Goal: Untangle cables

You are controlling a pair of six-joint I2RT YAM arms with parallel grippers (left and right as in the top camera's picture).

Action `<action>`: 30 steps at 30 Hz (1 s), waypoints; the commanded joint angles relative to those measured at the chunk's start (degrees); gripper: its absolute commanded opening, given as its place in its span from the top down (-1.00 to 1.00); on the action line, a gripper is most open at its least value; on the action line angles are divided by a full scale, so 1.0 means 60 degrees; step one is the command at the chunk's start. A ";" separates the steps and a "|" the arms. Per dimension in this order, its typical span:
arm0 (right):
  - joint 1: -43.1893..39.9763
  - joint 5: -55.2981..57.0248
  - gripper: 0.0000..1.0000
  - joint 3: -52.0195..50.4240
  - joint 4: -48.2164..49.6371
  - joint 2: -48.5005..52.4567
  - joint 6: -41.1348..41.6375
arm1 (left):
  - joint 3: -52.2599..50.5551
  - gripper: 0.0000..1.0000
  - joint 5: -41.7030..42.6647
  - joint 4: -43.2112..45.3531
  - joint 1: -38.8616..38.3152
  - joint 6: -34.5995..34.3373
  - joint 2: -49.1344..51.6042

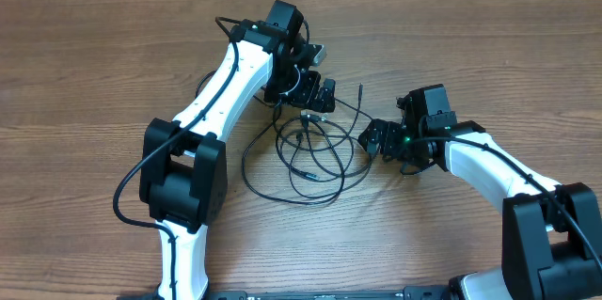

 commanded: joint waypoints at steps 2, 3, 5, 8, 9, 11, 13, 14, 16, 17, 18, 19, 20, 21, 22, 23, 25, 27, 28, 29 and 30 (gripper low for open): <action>0.0036 0.0106 -1.00 -0.0058 0.0069 0.0036 0.0073 | -0.0047 -0.99 0.0091 0.0051 0.0000 -0.0062 0.0066; 0.0036 0.0106 -1.00 -0.0058 0.0069 0.0036 0.0073 | -0.0047 -0.99 0.0091 0.0047 0.0000 -0.0062 0.0066; 0.0036 0.0106 -1.00 -0.0058 0.0069 0.0036 0.0073 | -0.0047 -0.99 0.0091 0.0047 0.0000 -0.0062 0.0066; 0.0036 0.0106 -1.00 -0.0058 0.0069 0.0036 0.0073 | -0.0047 -0.99 0.0091 0.0047 0.0000 -0.0062 0.0066; 0.0036 0.0106 -1.00 -0.0058 0.0069 0.0036 0.0073 | -0.0047 -1.00 0.0091 0.0047 0.0000 -0.0062 0.0066; 0.0036 0.0106 -1.00 -0.0058 0.0069 0.0036 0.0073 | -0.0047 -0.98 0.0091 0.0047 0.0000 -0.0062 0.0066; 0.0036 0.0106 -1.00 -0.0058 0.0069 0.0036 0.0073 | -0.0047 -1.00 0.0091 0.0047 0.0000 -0.0062 0.0066; 0.0036 0.0106 -1.00 -0.0058 0.0069 0.0036 0.0073 | -0.0047 -0.99 0.0091 0.0051 0.0000 -0.0062 0.0066; 0.0036 0.0106 -1.00 -0.0058 0.0066 0.0036 0.0073 | -0.0047 -1.00 0.0091 0.0047 0.0000 -0.0062 0.0066; 0.0036 0.0106 -1.00 -0.0058 0.0069 0.0036 0.0073 | -0.0047 -1.00 0.0091 0.0047 0.0000 -0.0062 0.0066; 0.0036 0.0106 -1.00 -0.0058 0.0066 0.0036 0.0073 | -0.0047 -0.99 0.0091 0.0047 0.0000 -0.0062 0.0066; 0.0036 0.0106 -0.99 -0.0058 0.0062 0.0036 0.0073 | -0.0047 -0.99 0.0098 0.0044 0.0000 -0.0066 0.0066; 0.0036 0.0106 -1.00 -0.0058 0.0055 0.0036 0.0073 | -0.0047 -1.00 0.0098 0.0036 0.0000 -0.0066 0.0066; 0.0036 0.0102 -1.00 -0.0058 0.0044 0.0036 0.0073 | -0.0047 -0.99 0.0106 0.0036 0.0000 -0.0069 0.0066; 0.0036 0.0091 -1.00 -0.0055 0.0029 0.0036 0.0076 | -0.0047 -0.99 0.0095 0.0040 0.0000 -0.0062 0.0066; 0.0036 0.0055 -1.00 -0.0047 0.0029 0.0036 0.0076 | -0.0047 -0.99 0.0095 0.0040 0.0000 -0.0066 0.0066; 0.0033 -0.0131 -1.00 -0.0033 0.0029 0.0036 0.0076 | -0.0047 -0.99 0.0091 0.0044 0.0000 -0.0062 0.0066; -0.0015 -0.0382 -1.00 0.0051 -0.0095 0.0026 0.0073 | -0.0047 -0.99 0.0127 0.0069 0.0000 -0.0091 0.0066; -0.0076 -0.0521 -1.00 0.0171 -0.0284 0.0018 0.0073 | -0.0047 -0.99 0.0124 0.0117 0.0000 -0.0146 0.0066; -0.0182 -0.0787 -1.00 0.0346 -0.0554 0.0018 0.0076 | -0.0047 -0.99 0.0098 0.0178 0.0000 -0.0142 0.0066; -0.0237 -0.0911 -1.00 0.0412 -0.0678 0.0018 0.0076 | -0.0047 -0.99 0.0098 0.0193 0.0000 -0.0142 0.0066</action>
